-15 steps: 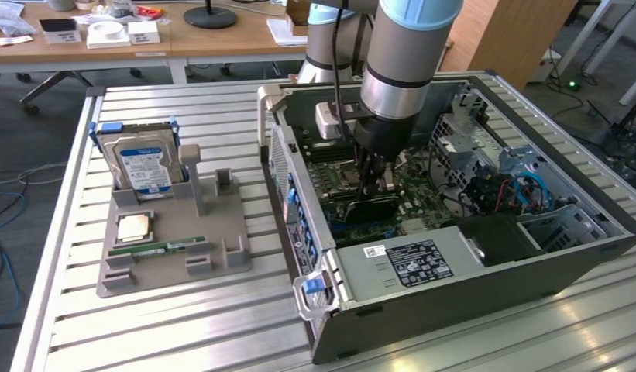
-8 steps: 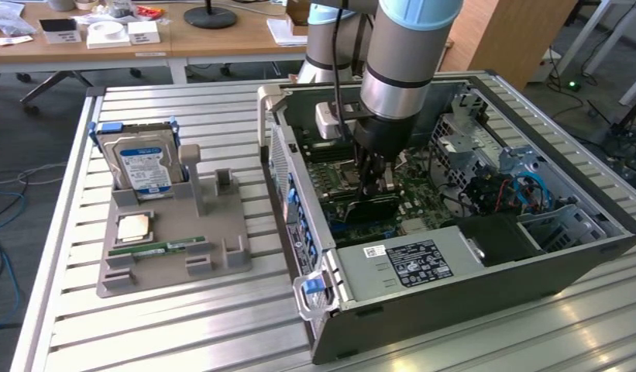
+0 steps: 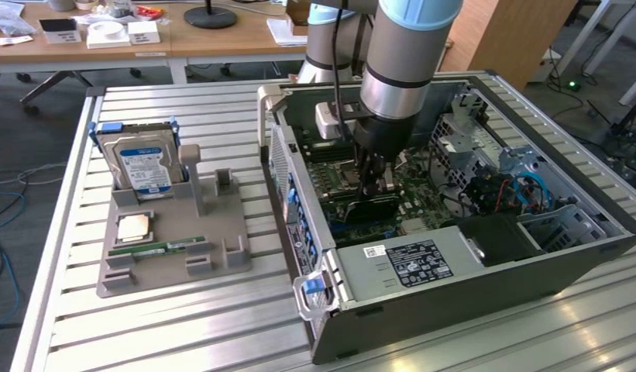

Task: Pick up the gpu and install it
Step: 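Press down on the gpu until it lock into place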

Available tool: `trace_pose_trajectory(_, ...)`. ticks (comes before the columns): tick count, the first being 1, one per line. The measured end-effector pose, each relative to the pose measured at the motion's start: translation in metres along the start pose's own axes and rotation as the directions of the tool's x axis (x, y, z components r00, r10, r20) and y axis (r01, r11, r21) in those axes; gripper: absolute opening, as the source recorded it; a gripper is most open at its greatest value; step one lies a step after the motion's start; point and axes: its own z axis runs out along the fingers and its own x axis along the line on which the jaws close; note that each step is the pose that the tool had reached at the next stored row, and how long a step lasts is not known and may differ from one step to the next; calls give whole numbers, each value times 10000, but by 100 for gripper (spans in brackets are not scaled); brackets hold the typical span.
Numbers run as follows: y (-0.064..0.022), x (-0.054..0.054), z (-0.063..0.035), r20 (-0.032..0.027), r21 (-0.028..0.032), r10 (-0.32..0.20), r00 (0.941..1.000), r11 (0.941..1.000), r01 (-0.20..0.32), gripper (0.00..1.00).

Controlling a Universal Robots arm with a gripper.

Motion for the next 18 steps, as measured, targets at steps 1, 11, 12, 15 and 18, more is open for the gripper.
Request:
trace_pose_trajectory(1,0,0,0,0,0,0,10000,10000,0,11)
trace_pose_trajectory(11,3,-4,12,-2,-1,2,10000,10000,-2,11)
trace_pose_trajectory(12,3,-6,14,-2,-1,1,10000,10000,-1,11)
trace_pose_trajectory(15,3,-8,15,-3,-2,1,10000,10000,-1,11)
trace_pose_trajectory(18,3,-8,17,-3,-2,1,10000,10000,-1,11)
